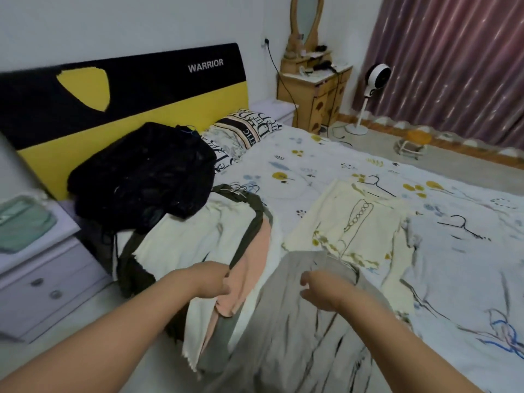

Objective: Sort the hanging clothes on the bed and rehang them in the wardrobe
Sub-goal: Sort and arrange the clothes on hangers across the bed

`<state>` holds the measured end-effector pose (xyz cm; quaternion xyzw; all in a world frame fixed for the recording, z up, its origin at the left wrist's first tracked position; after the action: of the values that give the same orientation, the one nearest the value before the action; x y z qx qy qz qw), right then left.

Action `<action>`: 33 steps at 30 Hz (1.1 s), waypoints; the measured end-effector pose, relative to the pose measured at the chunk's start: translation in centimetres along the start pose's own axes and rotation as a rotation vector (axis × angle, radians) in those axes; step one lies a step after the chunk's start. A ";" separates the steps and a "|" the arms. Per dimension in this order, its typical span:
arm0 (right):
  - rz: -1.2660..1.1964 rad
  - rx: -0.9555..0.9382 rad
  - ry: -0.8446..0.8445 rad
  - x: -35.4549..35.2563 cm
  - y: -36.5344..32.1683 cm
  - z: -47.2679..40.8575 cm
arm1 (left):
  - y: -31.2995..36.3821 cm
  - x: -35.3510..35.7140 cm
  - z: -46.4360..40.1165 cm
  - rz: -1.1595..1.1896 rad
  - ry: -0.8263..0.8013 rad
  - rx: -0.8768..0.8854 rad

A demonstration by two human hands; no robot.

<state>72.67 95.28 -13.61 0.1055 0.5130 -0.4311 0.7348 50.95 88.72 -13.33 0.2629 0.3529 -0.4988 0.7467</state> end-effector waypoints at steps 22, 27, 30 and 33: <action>0.070 -0.082 0.095 -11.3 -0.3 -23.8 | -7.2 -10.6 -17.3 0.272 0.057 -0.174; 0.019 -0.017 0.110 -11.7 1.0 -29.7 | -8.4 -12.2 -22.5 0.234 0.083 -0.144; -0.037 0.038 0.134 -11.6 1.4 -34.1 | -9.6 -13.3 -26.6 0.199 0.128 -0.098; -0.114 0.116 0.175 -10.8 1.5 -38.7 | -11.1 -14.3 -31.3 0.194 0.171 -0.041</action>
<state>46.97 125.00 -22.36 0.1556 0.5544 -0.4905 0.6541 28.73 116.00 -21.68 0.3220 0.3985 -0.3924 0.7639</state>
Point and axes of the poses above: each hand's wrist, its own z-axis away from the middle knuckle, its own x-axis out of the palm, y = z × x, the point moved 2 cm from there along -z, towards the middle knuckle, and after that the axes turned 12 degrees about -x, right-handed, at the moved point
